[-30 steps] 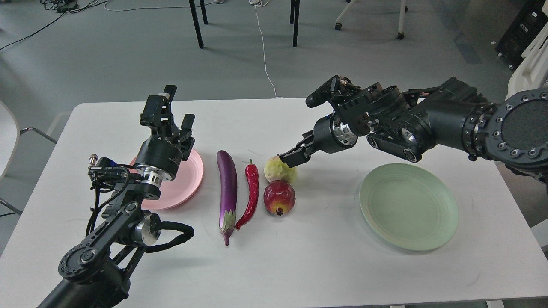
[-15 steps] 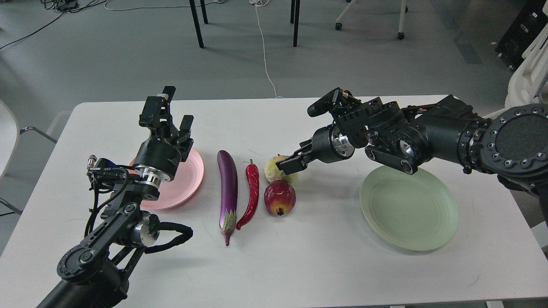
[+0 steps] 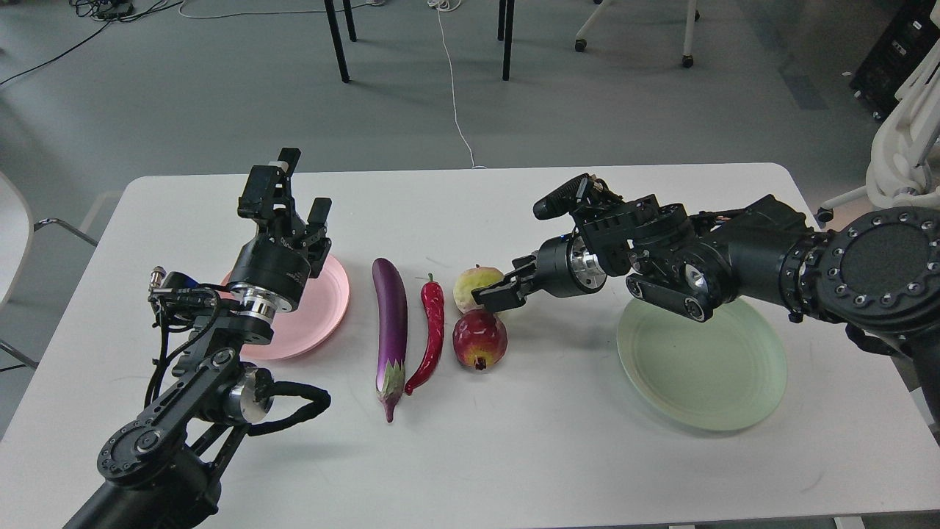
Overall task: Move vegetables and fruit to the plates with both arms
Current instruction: 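Carry the pear with the right gripper onto the green plate, then release the pear and reach the right gripper to the red apple, then carry the apple with the right gripper onto the green plate, then release the apple, reach the left gripper to the purple eggplant and grasp, then lift the eggplant with the left gripper and lay it on the pink plate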
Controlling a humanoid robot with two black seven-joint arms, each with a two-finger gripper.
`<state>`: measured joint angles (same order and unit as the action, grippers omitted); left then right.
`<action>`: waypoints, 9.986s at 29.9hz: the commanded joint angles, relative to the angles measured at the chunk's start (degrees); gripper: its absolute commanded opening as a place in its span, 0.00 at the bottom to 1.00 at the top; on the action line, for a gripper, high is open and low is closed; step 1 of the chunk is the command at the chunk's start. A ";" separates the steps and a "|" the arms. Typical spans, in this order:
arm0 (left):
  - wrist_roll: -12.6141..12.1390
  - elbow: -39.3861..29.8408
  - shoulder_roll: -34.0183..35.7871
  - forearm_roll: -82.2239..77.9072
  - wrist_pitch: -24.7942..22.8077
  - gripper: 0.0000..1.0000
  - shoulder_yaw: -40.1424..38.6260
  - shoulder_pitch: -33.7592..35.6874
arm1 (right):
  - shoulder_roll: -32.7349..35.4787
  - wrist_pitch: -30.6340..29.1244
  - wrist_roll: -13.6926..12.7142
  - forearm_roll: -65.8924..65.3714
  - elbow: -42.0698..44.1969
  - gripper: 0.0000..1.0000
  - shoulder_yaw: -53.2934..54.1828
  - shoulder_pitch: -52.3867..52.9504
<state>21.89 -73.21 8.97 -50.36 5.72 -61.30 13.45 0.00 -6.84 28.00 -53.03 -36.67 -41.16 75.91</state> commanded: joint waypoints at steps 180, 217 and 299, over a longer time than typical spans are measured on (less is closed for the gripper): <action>6.11 -5.62 19.94 -28.17 -0.45 0.99 17.43 5.44 | 46.76 2.80 0.00 31.56 -38.74 0.98 40.25 -19.11; -33.13 2.02 16.17 -35.16 -33.72 0.99 41.96 34.81 | 45.53 -2.65 0.00 48.64 -30.39 0.98 59.00 -40.23; -20.74 2.29 38.14 -40.08 -33.72 0.44 51.72 40.69 | 43.25 -2.74 0.00 48.64 -31.01 0.98 59.62 -41.37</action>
<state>1.15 -71.07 46.86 -90.36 -28.00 -9.65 54.31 43.20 -9.58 28.00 -4.39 -67.67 18.45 34.54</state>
